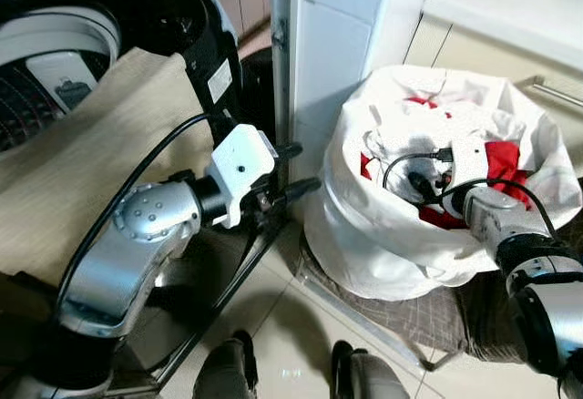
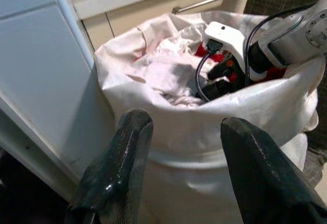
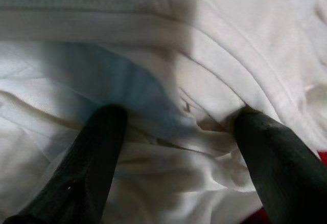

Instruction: Clothes washing

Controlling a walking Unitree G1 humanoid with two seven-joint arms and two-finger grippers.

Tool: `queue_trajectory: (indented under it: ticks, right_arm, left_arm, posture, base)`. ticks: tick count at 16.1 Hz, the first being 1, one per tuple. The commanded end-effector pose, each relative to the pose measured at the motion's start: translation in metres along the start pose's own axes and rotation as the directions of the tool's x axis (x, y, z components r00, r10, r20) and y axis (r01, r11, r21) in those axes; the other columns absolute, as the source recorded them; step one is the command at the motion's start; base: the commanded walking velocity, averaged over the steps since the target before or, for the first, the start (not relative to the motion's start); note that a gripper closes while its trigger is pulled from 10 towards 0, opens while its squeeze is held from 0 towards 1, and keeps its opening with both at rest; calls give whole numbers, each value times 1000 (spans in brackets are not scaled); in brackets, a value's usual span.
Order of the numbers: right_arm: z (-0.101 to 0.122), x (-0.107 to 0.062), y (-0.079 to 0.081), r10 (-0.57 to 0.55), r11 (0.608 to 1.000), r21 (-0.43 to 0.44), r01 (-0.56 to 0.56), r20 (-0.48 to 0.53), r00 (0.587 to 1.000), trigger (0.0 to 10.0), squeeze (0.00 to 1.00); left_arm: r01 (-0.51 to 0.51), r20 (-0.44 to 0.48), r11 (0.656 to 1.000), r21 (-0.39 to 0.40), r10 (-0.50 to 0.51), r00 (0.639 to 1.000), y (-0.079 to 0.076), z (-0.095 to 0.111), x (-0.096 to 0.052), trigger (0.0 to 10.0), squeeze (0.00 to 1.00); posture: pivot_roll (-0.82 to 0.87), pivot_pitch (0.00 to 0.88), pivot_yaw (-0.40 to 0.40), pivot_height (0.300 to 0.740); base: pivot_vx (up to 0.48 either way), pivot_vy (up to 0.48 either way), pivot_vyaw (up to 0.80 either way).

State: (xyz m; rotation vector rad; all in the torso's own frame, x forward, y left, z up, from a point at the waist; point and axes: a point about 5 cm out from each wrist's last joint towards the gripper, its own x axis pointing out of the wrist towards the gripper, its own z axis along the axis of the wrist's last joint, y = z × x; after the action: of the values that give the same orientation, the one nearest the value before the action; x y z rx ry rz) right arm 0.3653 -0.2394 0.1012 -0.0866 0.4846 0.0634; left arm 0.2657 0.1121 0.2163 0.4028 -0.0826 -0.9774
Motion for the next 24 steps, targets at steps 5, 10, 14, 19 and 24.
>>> queue_trajectory:
  ticks: [5,10,14,19,24]
  right_arm:
    - [-17,2,13,69,997,26,-68,-20,997,0,0]
    - [-16,3,16,70,996,55,-70,-7,998,0,0]
    - [-12,3,15,67,996,63,-68,5,998,0,0]
    - [-10,3,12,60,995,73,-61,17,998,0,0]
    - [1,2,7,35,993,110,-43,73,997,0,0]
  left_arm:
    - [-12,-24,1000,21,13,1000,-4,7,-6,10000,0]
    - [-2,-17,1000,-2,2,1000,-5,9,-6,10000,0]
    - [32,20,998,-56,-31,999,-10,9,-7,10000,0]
    - [35,42,994,-101,-31,999,-11,7,-8,10000,0]
    - [14,47,995,-100,-9,999,-9,5,-6,10000,0]
  posture:
    - [148,296,21,740]
    - [144,280,18,740]
    - [132,261,17,740]
    - [115,243,18,740]
    - [90,210,20,740]
  base:
    - [0,0,0]
    - [0,0,0]
    - [0,0,0]
    - [0,0,0]
    - [0,0,0]
